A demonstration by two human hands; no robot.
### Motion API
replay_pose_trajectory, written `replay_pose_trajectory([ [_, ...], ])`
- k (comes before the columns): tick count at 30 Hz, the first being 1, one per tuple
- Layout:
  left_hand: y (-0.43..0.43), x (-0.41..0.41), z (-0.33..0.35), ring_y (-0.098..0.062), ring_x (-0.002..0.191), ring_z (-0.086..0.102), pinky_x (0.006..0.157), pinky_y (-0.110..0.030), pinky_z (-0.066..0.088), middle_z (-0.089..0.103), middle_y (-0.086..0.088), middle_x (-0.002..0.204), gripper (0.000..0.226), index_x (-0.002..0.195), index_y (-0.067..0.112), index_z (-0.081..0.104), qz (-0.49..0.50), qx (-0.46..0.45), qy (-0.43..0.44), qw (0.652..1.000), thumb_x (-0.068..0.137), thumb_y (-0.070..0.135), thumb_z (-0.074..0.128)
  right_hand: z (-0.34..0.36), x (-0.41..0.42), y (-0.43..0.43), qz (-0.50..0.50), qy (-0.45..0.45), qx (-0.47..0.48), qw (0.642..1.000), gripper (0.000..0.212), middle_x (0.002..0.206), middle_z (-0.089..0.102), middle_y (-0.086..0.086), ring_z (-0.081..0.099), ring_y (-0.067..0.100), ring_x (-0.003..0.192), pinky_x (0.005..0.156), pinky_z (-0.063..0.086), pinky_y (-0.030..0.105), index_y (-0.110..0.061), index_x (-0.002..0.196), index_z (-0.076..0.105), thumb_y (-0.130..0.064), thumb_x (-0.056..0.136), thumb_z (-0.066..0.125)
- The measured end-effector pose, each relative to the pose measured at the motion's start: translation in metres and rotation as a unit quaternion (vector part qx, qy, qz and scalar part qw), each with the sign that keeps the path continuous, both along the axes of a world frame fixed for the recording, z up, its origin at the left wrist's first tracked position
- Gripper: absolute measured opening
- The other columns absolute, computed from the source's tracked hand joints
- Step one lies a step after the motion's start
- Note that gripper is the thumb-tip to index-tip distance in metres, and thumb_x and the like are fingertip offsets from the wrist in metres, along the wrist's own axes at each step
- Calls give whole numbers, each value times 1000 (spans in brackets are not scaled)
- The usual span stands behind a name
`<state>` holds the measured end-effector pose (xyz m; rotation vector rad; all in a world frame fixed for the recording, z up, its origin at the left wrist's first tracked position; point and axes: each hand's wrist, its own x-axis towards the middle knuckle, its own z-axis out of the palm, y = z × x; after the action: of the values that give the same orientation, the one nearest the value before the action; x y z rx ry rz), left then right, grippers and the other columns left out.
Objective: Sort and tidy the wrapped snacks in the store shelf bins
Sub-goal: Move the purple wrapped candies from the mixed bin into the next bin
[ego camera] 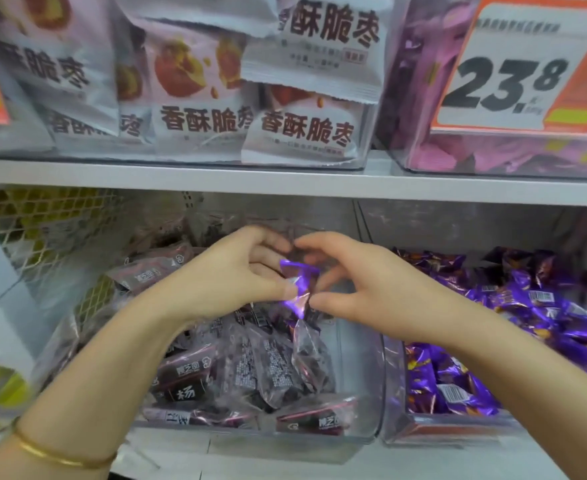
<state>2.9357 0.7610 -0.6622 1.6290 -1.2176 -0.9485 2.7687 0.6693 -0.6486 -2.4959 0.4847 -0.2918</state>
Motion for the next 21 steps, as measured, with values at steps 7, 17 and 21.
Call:
replay_pose_trajectory([
  [7,-10,-13,-10,-14,77,68,67,-20,56,68,-14,96,35,104,5,51,54,-34,175,983,75,-7,65,1,3,3,-49,45,-72,995,59,106,42,-2,56,14,84,87,46,30,-24,127,49,-26,74,75],
  [17,-21,-11,-40,-21,100,48,97,-31,39,58,15,89,36,119,23,62,-175,68,-431,883,85,12,54,-5,-18,2,-113,-54,-176,976,31,91,44,-7,48,15,85,77,43,29,-24,89,56,-22,68,78],
  [21,-28,-15,-45,-18,98,32,96,-38,42,64,1,111,43,127,40,53,-179,133,-477,850,91,16,49,-6,-26,1,-127,-82,-146,978,33,91,47,-9,47,10,85,75,38,21,-24,91,57,-23,67,79],
])
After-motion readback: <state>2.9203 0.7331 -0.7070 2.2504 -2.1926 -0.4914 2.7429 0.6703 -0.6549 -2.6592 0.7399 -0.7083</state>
